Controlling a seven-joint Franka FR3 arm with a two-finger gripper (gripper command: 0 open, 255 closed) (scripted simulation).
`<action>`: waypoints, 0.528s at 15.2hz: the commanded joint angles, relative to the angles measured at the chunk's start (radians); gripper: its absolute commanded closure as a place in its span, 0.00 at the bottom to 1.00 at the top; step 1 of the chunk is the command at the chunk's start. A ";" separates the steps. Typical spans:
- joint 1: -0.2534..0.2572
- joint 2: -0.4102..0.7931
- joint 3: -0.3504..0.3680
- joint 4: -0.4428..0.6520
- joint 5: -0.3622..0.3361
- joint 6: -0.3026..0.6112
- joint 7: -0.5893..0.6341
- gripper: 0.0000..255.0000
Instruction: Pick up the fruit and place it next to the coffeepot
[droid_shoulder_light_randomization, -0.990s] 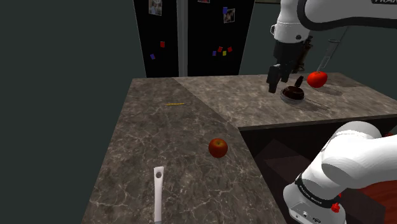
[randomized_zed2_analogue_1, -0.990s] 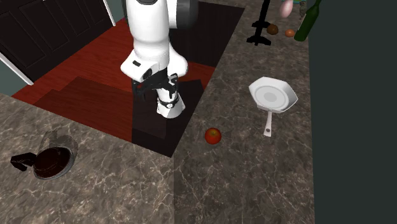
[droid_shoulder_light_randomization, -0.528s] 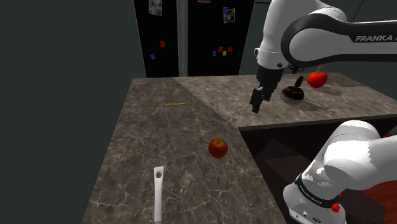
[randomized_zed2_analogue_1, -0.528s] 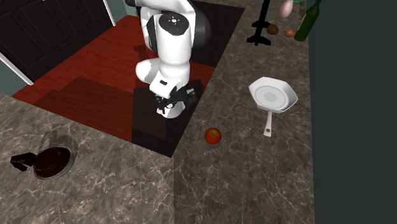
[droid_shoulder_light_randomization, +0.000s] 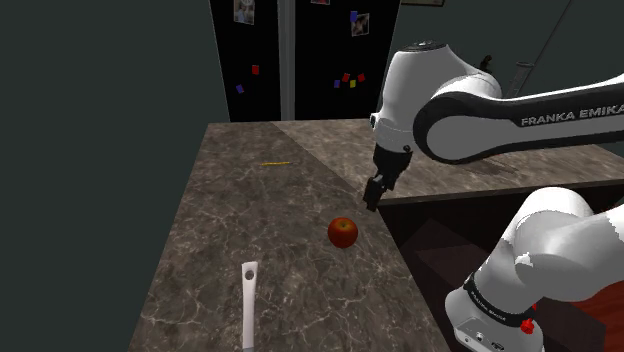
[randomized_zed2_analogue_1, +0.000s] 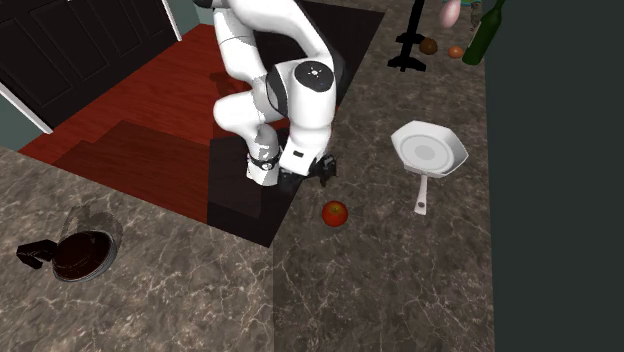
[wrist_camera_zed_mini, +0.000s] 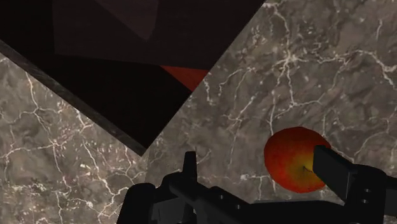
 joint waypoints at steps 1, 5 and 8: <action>0.024 0.040 0.032 -0.025 0.026 0.082 0.019 0.00; 0.063 0.147 0.098 -0.052 0.067 0.247 0.056 0.00; 0.074 0.206 0.126 -0.062 0.078 0.327 0.072 0.00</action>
